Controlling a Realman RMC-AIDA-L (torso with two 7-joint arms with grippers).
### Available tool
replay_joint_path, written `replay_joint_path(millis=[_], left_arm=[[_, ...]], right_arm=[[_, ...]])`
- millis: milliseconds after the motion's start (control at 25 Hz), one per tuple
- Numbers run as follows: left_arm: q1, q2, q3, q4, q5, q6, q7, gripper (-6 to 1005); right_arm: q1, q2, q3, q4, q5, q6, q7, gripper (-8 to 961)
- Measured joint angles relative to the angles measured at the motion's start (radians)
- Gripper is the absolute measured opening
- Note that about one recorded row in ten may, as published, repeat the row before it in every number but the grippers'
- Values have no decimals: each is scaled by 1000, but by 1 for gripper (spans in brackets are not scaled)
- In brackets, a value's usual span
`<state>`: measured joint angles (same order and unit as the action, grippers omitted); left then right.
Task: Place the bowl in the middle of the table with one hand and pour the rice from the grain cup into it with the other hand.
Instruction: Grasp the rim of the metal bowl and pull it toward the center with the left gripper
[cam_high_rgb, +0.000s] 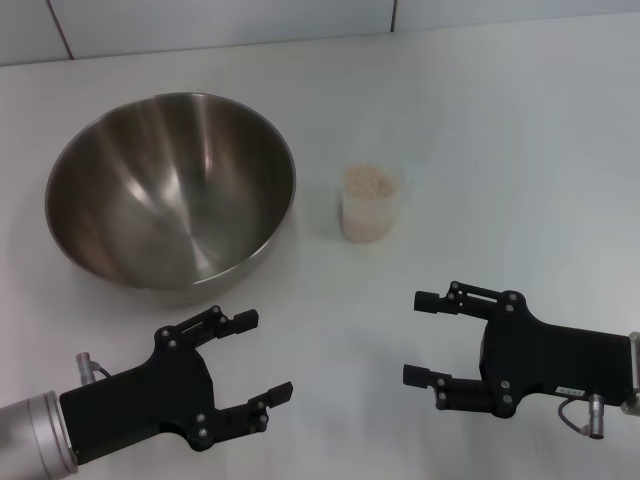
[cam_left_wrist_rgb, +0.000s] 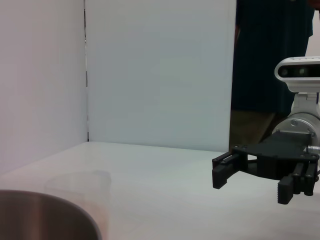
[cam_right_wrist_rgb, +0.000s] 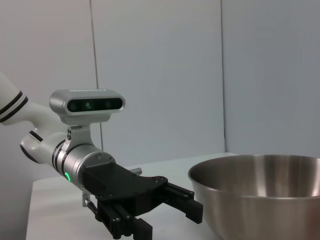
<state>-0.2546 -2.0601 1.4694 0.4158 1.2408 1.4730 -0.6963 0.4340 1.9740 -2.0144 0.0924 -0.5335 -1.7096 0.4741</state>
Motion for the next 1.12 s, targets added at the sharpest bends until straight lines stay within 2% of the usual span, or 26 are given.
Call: replay_joint_path(millis=[320,440,520,560,680,760,800,840,880,920,960,1000,1040,1080,1120], left_arm=[[1,0,0,0,0,3,0,803],[5,0,-30,2,-6,59,1,798],[10,-4,-103,6,-11,159,4,795],[17,-11,-202,6,-42,291,3,793],[17,-13,-294,10,-132,429,-42,789],[16,-9,-317,32,-170,459,-91,786],[19,3,-366,164,-199,440,-297,784],[29,3,-379,219,-189,411,-369,783],[53,-2,-397,328,-162,336,-483,781],[53,-2,-397,328,-162,336,-483,780],[73,-6,-401,419,-136,255,-571,778],[73,-6,-401,419,-136,255,-571,778],[102,-11,-385,543,-98,119,-667,778],[114,4,-323,712,26,-209,-885,778],[114,4,-323,712,26,-209,-885,778]], right_arm=[[-1,0,0,0,0,7,0,756],[-2,0,1,0,0,8,0,756],[-2,1,0,0,0,8,-4,756],[-4,2,0,-1,0,8,-5,756],[-7,3,0,-1,1,7,-5,755],[-9,4,0,-2,3,7,-7,755],[-9,4,0,-2,3,7,-7,755],[-10,4,0,-2,4,7,-7,755],[-10,5,0,-2,4,8,-7,755],[-11,5,0,-2,4,8,-7,755],[-11,6,1,-3,4,6,-7,755],[-11,6,1,-3,4,6,-7,755],[-11,6,1,-2,6,4,-8,755],[-11,6,1,-2,7,2,-8,755],[-10,6,1,-1,8,1,-8,755]])
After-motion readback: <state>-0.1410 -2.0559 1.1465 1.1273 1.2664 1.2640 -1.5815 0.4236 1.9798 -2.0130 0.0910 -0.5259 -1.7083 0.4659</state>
